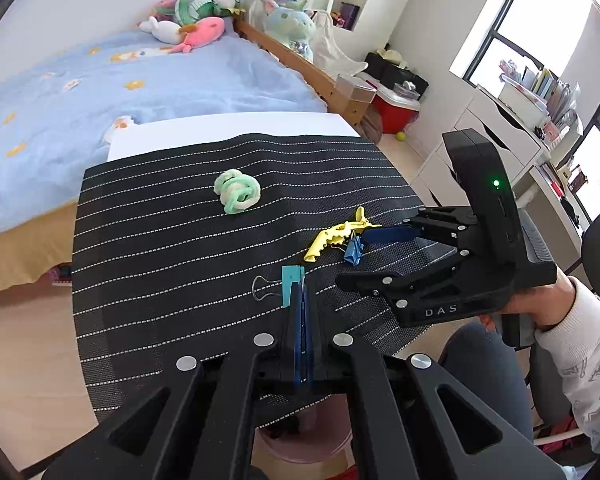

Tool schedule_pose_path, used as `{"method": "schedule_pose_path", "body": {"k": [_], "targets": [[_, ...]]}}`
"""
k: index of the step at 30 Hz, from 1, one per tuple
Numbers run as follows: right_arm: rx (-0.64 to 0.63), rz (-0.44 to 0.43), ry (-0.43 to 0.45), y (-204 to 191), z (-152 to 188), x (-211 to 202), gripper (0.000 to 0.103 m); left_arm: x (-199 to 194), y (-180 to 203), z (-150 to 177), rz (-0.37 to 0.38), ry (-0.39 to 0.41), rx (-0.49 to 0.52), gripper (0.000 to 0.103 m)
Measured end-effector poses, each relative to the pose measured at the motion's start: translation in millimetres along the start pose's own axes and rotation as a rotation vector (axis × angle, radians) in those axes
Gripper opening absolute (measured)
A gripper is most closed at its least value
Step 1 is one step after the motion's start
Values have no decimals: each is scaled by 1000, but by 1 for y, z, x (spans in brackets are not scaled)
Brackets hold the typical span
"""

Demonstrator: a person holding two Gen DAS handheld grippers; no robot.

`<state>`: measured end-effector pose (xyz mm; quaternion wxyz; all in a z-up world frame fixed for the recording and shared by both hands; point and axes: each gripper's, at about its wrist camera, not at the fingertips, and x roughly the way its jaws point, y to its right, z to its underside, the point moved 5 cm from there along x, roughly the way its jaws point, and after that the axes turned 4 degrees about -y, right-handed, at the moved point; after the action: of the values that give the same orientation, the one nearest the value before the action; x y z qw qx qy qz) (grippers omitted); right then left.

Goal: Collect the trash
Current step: 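Grasp the blue binder clip with the right tool while the left tool holds the teal clip, then carry the blue clip over the wastebasket and open the right tool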

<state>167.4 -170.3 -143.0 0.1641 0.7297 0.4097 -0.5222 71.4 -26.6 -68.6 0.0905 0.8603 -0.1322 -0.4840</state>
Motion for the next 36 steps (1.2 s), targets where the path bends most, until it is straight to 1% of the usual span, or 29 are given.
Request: {"method": "schedule_pose_path", "body": {"k": [1, 3, 4, 6, 7, 9, 13, 17, 26, 36], "targets": [[-11, 12, 1, -1, -1, 1, 62, 0, 0, 1, 0, 0, -1, 0], [-24, 22, 4, -2, 0, -1, 51, 0, -1, 2, 0, -1, -3, 0], [-35, 34, 4, -3, 1, -1, 49, 0, -2, 2, -1, -2, -4, 0], [-46, 48, 6, -4, 1, -1, 40, 1, -2, 3, 0, -3, -6, 0], [-48, 51, 6, -3, 1, -1, 38, 1, -2, 3, 0, -4, -6, 0], [-48, 68, 6, -2, 2, -2, 24, 1, -2, 4, 0, -6, -4, 0], [-52, 81, 11, -3, 4, -5, 24, 2, -1, 5, 1, -10, 1, 0], [-23, 76, 26, -3, 8, -15, 24, 2, 1, 7, 5, -14, 11, 0], [-6, 82, 86, -8, 19, -56, 24, 0, 10, 12, 16, -20, 36, 0], [-11, 77, 131, -23, 35, -90, 24, -18, 22, 15, 4, -1, 91, 0]]}}
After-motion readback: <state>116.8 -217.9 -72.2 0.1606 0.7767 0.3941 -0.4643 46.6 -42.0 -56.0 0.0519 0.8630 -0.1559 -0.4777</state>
